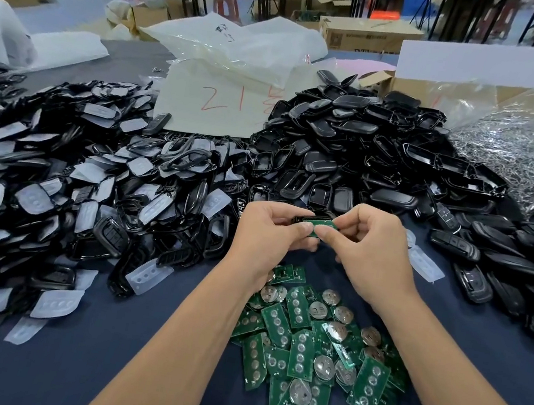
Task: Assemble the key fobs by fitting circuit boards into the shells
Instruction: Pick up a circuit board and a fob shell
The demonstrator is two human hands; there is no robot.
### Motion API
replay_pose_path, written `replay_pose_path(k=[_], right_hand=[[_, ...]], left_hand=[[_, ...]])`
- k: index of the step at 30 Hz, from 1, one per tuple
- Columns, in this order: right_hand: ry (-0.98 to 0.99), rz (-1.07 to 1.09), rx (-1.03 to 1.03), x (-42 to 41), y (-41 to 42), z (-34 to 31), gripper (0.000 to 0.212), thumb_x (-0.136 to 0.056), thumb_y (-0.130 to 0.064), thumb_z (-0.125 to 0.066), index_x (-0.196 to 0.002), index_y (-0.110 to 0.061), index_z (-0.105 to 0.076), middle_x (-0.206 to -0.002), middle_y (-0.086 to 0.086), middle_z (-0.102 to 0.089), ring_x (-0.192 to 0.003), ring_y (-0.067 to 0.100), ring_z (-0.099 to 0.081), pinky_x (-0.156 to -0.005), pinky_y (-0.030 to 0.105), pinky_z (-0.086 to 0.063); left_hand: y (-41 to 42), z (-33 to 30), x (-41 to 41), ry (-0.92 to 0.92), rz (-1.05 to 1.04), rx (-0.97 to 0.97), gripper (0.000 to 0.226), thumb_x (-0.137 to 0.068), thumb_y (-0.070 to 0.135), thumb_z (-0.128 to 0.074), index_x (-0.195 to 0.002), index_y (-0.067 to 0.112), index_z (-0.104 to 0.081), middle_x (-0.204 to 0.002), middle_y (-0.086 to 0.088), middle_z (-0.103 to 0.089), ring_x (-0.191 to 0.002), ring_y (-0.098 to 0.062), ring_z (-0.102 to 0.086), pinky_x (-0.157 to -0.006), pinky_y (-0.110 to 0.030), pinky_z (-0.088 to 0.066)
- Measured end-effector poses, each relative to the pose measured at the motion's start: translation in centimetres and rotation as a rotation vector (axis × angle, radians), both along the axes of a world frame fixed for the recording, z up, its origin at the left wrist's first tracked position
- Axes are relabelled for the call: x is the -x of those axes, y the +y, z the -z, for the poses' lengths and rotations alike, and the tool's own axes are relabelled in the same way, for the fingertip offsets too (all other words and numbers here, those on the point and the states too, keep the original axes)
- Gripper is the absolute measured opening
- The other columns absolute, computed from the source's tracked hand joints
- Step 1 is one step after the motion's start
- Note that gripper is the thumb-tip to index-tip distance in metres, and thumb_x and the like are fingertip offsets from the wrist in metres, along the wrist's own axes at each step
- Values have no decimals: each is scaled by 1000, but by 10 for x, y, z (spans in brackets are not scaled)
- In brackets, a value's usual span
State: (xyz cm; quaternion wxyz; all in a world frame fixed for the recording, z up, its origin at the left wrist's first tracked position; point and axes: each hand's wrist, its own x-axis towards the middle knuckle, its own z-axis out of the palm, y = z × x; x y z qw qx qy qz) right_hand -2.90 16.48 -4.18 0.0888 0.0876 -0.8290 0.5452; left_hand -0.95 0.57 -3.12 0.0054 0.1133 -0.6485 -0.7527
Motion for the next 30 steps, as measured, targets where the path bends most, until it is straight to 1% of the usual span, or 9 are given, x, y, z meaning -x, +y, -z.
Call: replay_pose_path(k=[6,9,11,14,19,23,26,28,30], right_hand=[[8,118,-53,-6,-4,-3,27,-80,-31,-90,-79,-20,-66,-70,-1,-69,-65,17,-68,-64,38,-59],[18,176,-87,-8,-3,-3,35,-76,-38,-92,-80,-22,-62,-64,-3,-68,-61,7,-65,-57,14,-49],[40,206,-104,-11,-1,-2,40,-73,-42,-93,-81,-22,-59,-56,-3,-65,-59,4,-61,-56,10,-43],[27,145,-36,-11,1,-4,33,-75,-43,-91,-81,-25,-65,-62,-4,-67,-56,5,-59,-53,12,-43],[-119,-108,373,-11,-6,-8,9,-89,-13,-81,-82,-14,-77,-67,8,-69,-54,17,-60,-43,25,-44],[-65,-87,406,-3,-30,-20,10,-89,-6,-80,-82,-6,-73,-62,7,-68,-49,13,-61,-44,22,-48],[-37,-181,433,4,-64,-35,11,-92,-15,-79,-92,-6,-72,-69,9,-71,-54,15,-65,-45,26,-51],[22,-261,263,5,-91,-39,21,-96,-31,-74,-109,-15,-70,-79,3,-73,-64,16,-68,-54,32,-55],[228,-304,-170,5,-117,-37,30,-100,-38,-66,-123,-20,-65,-97,-5,-72,-86,14,-67,-78,32,-53]], left_hand=[[0,0,0,1,13,12,19,-91,-8,-70,-102,5,-77,-94,-14,-79,-76,-28,-78,-71,-25,-62],[-1,-2,-1,4,26,29,18,-92,-7,-70,-103,5,-77,-95,-15,-79,-73,-26,-77,-70,-25,-61],[-3,-3,-2,16,45,50,17,-92,-6,-69,-102,5,-76,-94,-13,-79,-71,-25,-77,-73,-30,-64],[-9,-9,-2,61,85,102,18,-92,-8,-68,-102,3,-76,-94,-17,-78,-66,-24,-73,-75,-33,-64],[-23,-19,-1,134,127,143,17,-92,-6,-69,-104,4,-77,-97,-26,-75,-64,-22,-68,-69,-30,-60],[-29,-26,0,148,-24,82,12,-89,-4,-74,-97,5,-73,-92,-24,-74,-63,-20,-67,-68,-33,-59],[-51,-38,1,190,-179,-79,14,-91,-2,-71,-92,11,-74,-82,-11,-69,-57,-13,-59,-56,-22,-51],[-77,-47,0,257,-318,-164,16,-96,4,-67,-101,14,-79,-84,-7,-63,-57,-10,-53,-51,-19,-46],[-104,-50,-1,308,-518,-200,20,-100,10,-64,-111,17,-79,-85,-6,-62,-59,-11,-51,-49,-21,-45]])
